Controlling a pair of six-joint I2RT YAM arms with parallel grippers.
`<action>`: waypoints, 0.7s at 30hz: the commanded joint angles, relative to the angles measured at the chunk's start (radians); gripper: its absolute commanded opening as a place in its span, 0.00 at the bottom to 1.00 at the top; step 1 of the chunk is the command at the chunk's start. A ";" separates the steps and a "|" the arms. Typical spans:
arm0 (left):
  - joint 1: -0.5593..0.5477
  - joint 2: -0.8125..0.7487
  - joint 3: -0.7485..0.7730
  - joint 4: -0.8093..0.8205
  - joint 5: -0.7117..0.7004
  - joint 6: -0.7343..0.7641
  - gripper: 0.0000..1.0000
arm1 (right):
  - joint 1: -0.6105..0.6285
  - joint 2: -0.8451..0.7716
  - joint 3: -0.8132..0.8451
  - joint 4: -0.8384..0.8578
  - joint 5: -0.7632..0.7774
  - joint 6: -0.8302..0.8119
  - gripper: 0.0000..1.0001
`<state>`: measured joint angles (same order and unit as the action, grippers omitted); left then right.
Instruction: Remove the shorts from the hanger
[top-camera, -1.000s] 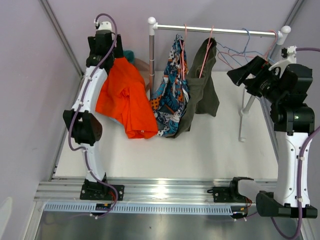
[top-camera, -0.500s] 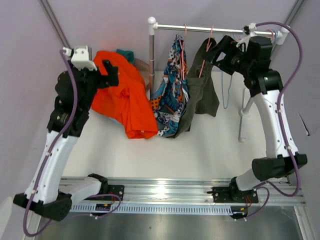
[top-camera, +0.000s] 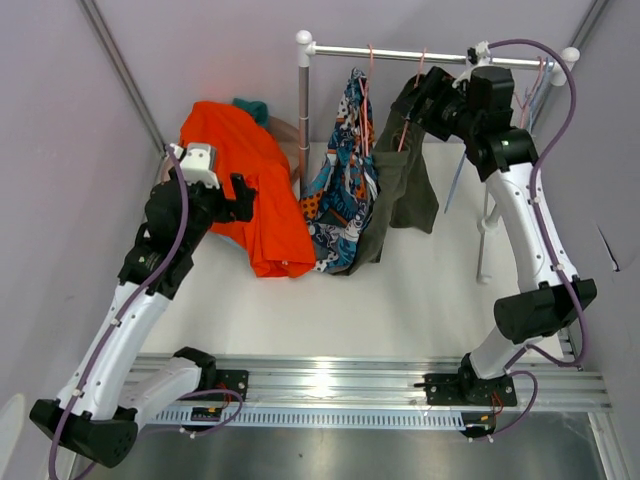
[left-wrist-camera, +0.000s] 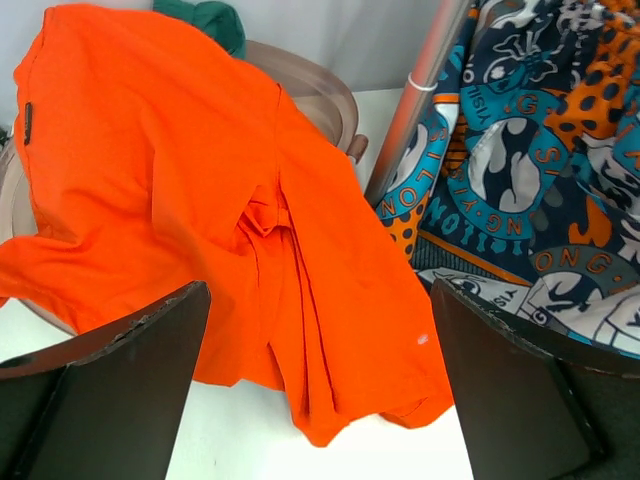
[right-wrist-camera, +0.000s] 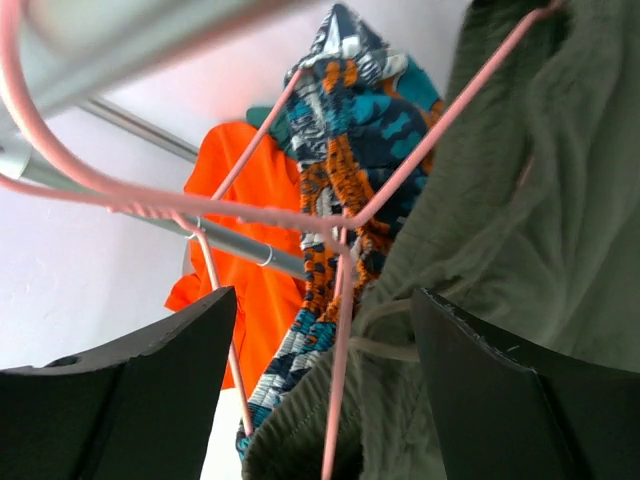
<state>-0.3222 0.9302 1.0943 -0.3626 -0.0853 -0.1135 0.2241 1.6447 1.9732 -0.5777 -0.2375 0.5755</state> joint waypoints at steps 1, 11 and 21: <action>0.003 -0.036 -0.017 0.076 0.032 -0.009 0.98 | 0.037 0.046 0.047 0.058 0.033 0.020 0.76; 0.003 -0.065 -0.099 0.136 0.036 -0.006 0.98 | 0.063 0.076 0.090 0.049 0.081 0.009 0.10; -0.018 -0.053 -0.061 0.149 0.234 -0.017 0.98 | 0.063 0.043 0.211 -0.052 0.139 -0.035 0.00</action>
<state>-0.3252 0.8795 0.9882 -0.2623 0.0154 -0.1154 0.2863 1.7298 2.0636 -0.6586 -0.1349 0.5804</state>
